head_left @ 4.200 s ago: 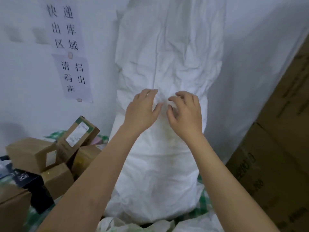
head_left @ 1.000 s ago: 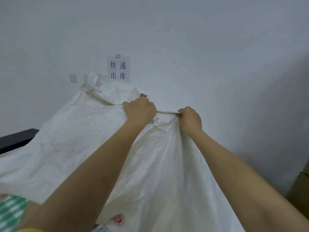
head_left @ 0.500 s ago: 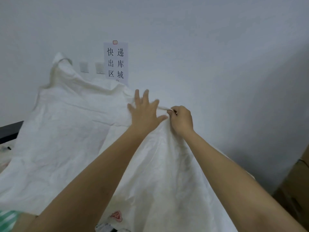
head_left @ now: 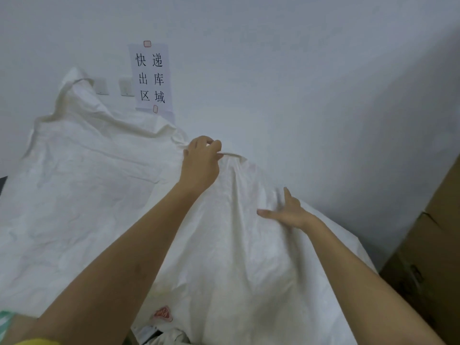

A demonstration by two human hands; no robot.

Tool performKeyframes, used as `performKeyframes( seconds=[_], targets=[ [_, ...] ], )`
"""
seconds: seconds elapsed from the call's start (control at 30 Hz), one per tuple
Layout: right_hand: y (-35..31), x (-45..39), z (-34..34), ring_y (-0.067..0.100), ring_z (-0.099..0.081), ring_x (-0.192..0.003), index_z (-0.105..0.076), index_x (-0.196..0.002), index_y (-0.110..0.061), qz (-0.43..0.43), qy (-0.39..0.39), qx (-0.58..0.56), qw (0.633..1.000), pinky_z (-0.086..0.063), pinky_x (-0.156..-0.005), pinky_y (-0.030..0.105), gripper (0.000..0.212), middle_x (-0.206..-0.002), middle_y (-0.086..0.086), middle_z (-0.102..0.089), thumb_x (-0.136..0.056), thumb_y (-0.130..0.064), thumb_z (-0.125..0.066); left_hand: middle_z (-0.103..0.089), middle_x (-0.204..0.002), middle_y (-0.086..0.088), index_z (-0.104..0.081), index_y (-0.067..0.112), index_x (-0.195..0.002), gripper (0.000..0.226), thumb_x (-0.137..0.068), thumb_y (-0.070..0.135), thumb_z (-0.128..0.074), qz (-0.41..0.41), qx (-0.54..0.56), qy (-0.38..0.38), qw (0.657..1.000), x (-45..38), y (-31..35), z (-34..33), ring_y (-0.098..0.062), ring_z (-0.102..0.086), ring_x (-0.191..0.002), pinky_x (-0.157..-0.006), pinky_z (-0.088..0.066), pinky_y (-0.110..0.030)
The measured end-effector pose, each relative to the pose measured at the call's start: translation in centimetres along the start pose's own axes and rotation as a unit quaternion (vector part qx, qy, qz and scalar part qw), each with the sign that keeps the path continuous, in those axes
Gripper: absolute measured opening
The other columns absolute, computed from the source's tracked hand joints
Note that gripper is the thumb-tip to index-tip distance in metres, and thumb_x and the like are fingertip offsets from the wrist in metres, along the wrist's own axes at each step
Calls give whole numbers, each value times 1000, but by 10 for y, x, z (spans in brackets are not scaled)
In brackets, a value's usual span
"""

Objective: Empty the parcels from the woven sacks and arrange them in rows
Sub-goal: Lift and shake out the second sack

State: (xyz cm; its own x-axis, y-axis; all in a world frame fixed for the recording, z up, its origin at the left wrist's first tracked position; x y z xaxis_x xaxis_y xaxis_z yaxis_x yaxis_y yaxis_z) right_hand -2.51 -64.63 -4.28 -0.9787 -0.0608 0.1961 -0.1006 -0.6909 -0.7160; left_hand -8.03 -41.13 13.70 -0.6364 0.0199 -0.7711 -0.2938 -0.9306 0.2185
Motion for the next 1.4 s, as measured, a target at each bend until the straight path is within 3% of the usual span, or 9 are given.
performKeyframes(
  seconds=[0.1,0.23,0.37,0.6,0.73,0.9,1.03,1.17,1.4],
  targets=[
    [30,0,-17,30,-14,-147,9,-154,-21,-54,-52,15,997,-20,-118,48,151,-161,8,-5,-43,-80,-74,-53,-110,-15,-56,2,-92,5,-94,5,-52,-14,15,8,1000,0,7,-2,-34,-48,-107,-72,-33,-36],
    [36,2,-20,30,-39,-136,-26,-147,-4,-55,-15,-69,996,-36,-106,37,106,-149,10,-36,-71,-58,-76,-53,-109,-17,-57,1,-93,6,-94,6,-52,-18,43,5,999,2,10,-7,-34,-51,-101,-69,-33,-34],
    [38,-1,-32,27,-61,-111,-58,-123,-1,-50,-19,-106,993,-48,-99,37,70,-125,10,-62,-75,-47,-78,-53,-107,-15,-54,2,-90,6,-94,6,-53,-26,65,2,998,6,9,-12,-34,-54,-95,-61,-43,-39],
    [25,-2,-16,31,-62,-100,-60,-108,-2,-71,63,-92,991,-53,-89,40,24,-100,11,-61,-92,-19,-60,-53,-106,-14,-53,2,-89,5,-94,5,-52,-19,68,-9,997,7,7,-18,-31,-54,-91,-61,-47,-42],
    [29,0,-3,23,-50,-66,-58,-111,5,-122,106,-160,974,-41,-58,28,24,-76,9,-51,-93,-10,-53,-52,-103,-14,-53,1,-89,7,-95,4,-51,-15,69,-12,997,5,7,-18,-27,-53,-89,-61,-44,-39],
    [34,1,-7,30,-57,-92,-56,-118,7,-147,134,-368,908,-45,-83,35,30,-116,21,-61,-95,-3,-41,-46,-94,-11,-50,2,-92,12,-98,11,-46,2,62,-28,998,2,6,-22,-20,-43,-81,-62,-35,-33],
    [27,-1,-4,18,-43,-60,-51,-79,-4,-137,145,-471,859,-39,-58,27,20,-71,5,-47,-92,-2,-36,-42,-83,-11,-42,8,-88,13,-100,11,-41,14,83,-62,995,2,-1,-28,-24,-41,-76,-63,-30,-30],
    [14,-3,-1,23,-58,-84,-58,-91,-6,-103,148,-527,830,-51,-88,38,9,-89,6,-60,-89,-14,-56,-39,-82,-13,-36,9,-86,15,-101,10,-40,30,110,-81,990,4,-12,-28,-24,-37,-74,-62,-26,-31],
    [-39,6,58,27,-60,-105,-55,-125,4,10,234,-539,809,-50,-89,32,42,-121,13,-61,-88,-15,-62,-43,-83,-15,-38,7,-89,11,-100,5,-39,38,154,-64,985,-3,-11,-8,-23,-38,-76,-62,-21,-24]
  ],
)
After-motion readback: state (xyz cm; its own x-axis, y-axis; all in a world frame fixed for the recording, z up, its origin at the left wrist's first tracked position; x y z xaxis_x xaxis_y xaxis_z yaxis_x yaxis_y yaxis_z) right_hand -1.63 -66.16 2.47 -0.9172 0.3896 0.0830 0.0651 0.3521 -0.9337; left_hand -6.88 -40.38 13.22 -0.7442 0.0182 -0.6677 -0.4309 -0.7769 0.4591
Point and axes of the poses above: each hand's wrist, its own x-axis away from the middle knuckle, its own z-axis out of the back of the hand, y = z × x, the point moved 10 cm from there along -x, towards the middle knuckle
